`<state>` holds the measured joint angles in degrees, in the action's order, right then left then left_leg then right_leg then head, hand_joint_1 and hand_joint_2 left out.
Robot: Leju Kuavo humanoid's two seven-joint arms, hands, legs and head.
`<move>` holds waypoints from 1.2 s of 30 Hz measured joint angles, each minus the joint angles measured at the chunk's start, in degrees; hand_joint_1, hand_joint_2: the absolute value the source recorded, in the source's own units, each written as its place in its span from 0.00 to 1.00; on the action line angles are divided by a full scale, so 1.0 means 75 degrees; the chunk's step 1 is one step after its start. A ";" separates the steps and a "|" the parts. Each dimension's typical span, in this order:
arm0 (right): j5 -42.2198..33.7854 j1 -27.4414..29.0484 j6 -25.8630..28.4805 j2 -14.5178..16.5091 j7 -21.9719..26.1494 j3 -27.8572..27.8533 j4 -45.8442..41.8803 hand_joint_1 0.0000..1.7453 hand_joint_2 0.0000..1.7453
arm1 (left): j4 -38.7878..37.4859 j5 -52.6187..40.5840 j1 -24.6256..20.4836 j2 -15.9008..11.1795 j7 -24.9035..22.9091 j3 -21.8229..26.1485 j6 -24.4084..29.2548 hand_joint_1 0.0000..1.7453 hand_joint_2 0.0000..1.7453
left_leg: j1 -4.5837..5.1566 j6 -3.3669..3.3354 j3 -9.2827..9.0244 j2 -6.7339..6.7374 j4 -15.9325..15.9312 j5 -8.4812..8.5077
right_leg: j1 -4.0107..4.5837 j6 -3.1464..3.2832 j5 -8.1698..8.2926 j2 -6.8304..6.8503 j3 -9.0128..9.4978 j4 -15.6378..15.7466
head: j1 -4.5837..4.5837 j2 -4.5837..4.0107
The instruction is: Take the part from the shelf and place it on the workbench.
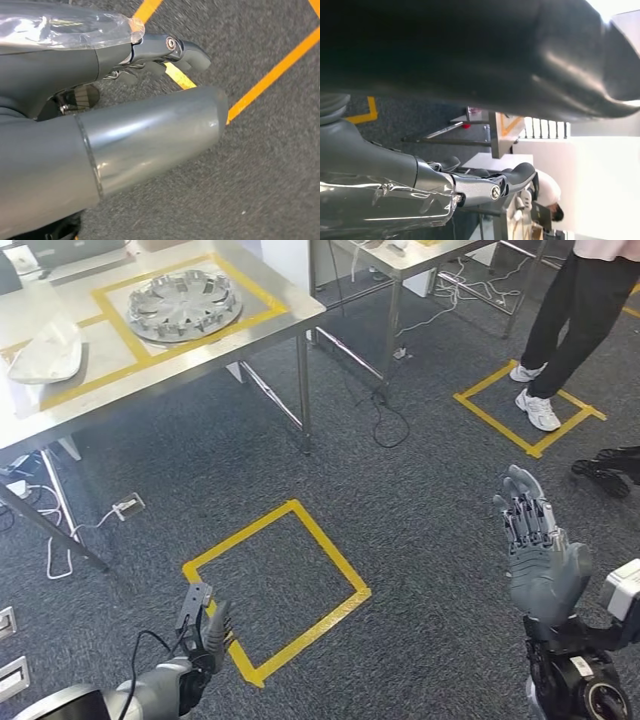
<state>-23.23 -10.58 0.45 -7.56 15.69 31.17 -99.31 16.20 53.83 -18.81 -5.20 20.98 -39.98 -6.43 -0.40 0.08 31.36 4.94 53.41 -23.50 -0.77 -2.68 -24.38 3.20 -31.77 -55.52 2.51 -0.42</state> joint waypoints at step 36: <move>0.0184 -0.0114 -0.0301 -0.0055 0.0086 -0.0004 0.0003 0.00 0.00 | 0.0015 0.0157 -0.0019 -0.0015 -0.0071 0.0000 -0.0097 0.00 0.00 | -0.0068 0.0333 0.0058 0.0021 0.0431 -0.0386 | 0.0035 0.0386 0.0137 -0.0324 -0.0123 0.0029 | 0.0093 0.0000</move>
<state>-21.86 -11.43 -1.81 -7.97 16.33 31.14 -99.29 16.31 55.01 -18.96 -5.32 20.45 -39.98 -7.15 -0.91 2.58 31.79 5.10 56.64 -26.40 -0.51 0.22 -23.36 0.77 -32.69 -55.31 3.21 -0.42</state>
